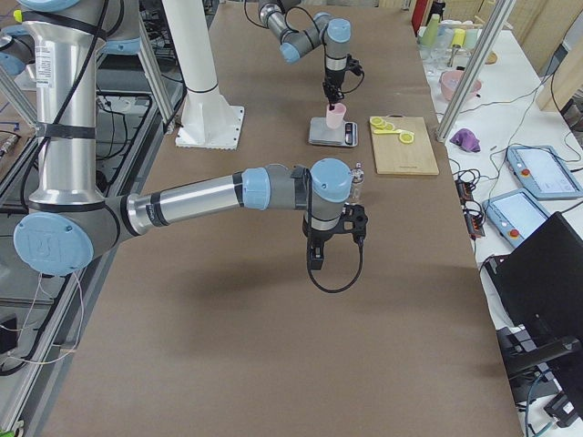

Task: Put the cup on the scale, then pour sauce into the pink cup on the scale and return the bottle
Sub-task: 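Carry the pink cup with the left gripper onto the scale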

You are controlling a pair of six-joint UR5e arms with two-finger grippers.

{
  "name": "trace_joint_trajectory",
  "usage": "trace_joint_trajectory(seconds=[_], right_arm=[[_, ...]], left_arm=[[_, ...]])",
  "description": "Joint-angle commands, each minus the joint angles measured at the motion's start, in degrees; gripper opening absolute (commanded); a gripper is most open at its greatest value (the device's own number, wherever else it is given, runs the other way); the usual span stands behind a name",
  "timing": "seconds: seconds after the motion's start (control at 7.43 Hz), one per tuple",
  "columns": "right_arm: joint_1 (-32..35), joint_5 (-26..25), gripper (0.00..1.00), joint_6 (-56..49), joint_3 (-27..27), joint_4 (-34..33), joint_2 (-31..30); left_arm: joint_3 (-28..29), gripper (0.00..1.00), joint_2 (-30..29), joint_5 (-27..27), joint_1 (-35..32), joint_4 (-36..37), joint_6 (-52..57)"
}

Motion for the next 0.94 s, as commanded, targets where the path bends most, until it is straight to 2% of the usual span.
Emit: trace_joint_trajectory(seconds=[0.0, 0.4, 0.54, 0.67, 0.81], right_arm=[[-0.1, -0.2, 1.00, 0.0, 0.0, 0.0, 0.0], [-0.1, -0.4, 1.00, 0.0, 0.0, 0.0, -0.1], [-0.1, -0.4, 1.00, 0.0, 0.0, 0.0, -0.1], [-0.1, -0.4, 1.00, 0.0, 0.0, 0.0, -0.1], [-0.1, -0.4, 1.00, 0.0, 0.0, 0.0, -0.1]], left_arm=[[0.2, 0.00, 0.1, 0.0, 0.3, -0.1, 0.1], [0.1, 0.00, 1.8, 0.1, 0.7, -2.9, -0.2], [0.1, 0.09, 1.8, 0.0, 0.7, -2.9, 0.1], [0.0, 0.71, 1.9, 0.1, 0.7, -3.0, 0.4], [-0.1, 0.99, 1.9, 0.2, 0.7, -2.8, 0.5]])
